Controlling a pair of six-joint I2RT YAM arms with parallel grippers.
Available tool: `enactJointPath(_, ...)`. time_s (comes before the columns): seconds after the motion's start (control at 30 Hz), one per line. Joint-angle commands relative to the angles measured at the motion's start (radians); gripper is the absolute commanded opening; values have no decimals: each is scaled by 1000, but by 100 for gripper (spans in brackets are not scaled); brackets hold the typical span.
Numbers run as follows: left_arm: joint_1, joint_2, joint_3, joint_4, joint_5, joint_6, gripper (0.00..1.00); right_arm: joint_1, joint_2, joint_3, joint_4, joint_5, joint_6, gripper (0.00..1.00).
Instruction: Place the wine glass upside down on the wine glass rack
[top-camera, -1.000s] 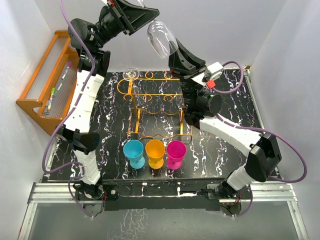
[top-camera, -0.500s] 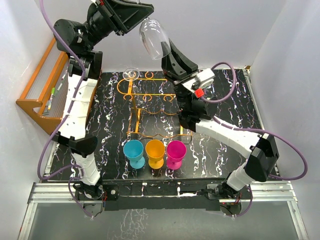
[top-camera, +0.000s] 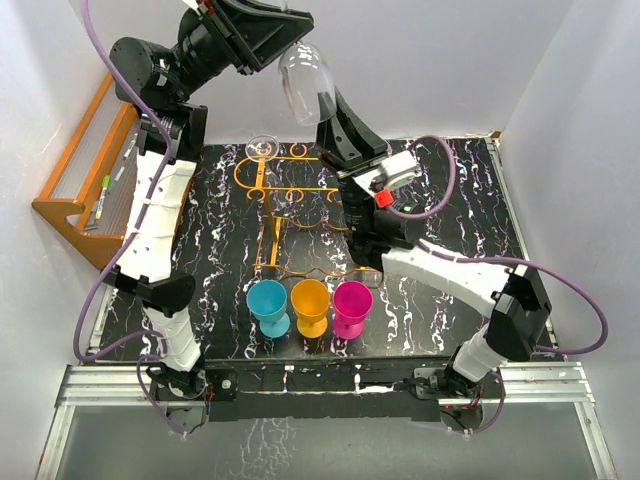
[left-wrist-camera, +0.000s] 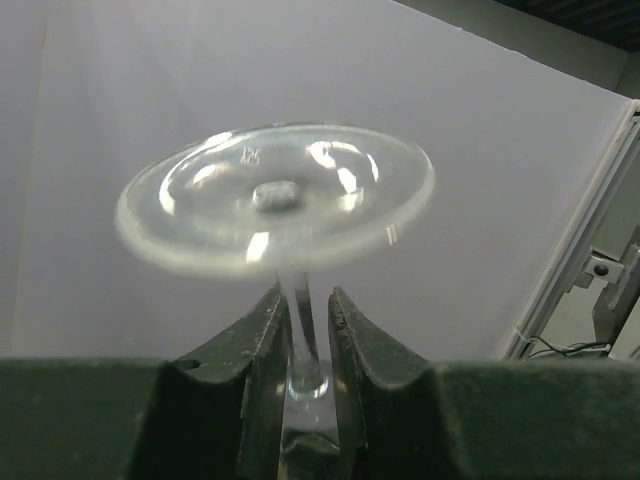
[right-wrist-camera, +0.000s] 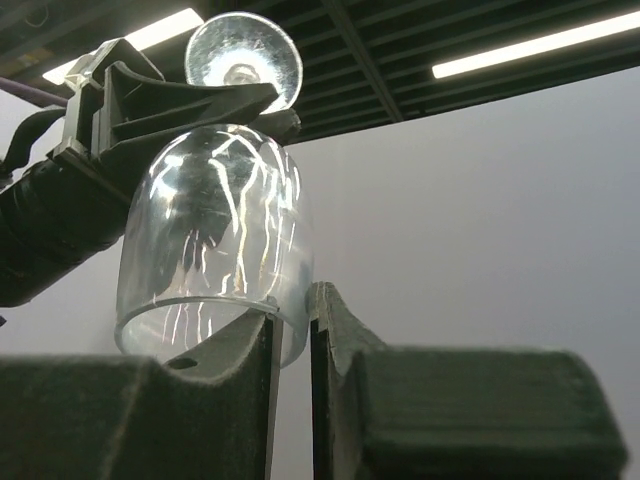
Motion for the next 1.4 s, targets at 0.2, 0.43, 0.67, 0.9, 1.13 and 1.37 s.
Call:
enactJointPath(0.2, -28, -50, 7, -26, 34, 83, 37, 38, 11, -25, 114, 60, -99, 8)
enactJointPath(0.43, -27, -72, 13, -83, 32, 136, 51, 36, 4, -38, 168, 83, -136, 8)
enactJointPath(0.67, -18, -92, 14, -142, 23, 180, 53, 37, -15, -48, 193, 85, -166, 8)
enactJointPath(0.9, 4, -99, 7, -137, 16, 170, 53, 36, -36, -70, 226, 89, -180, 8)
enactJointPath(1.13, 16, -106, -13, -144, 9, 164, 40, 37, -49, -81, 242, 92, -185, 8)
enactJointPath(1.37, 16, -115, -44, -145, 13, 155, 39, 37, -55, -73, 249, 86, -185, 8)
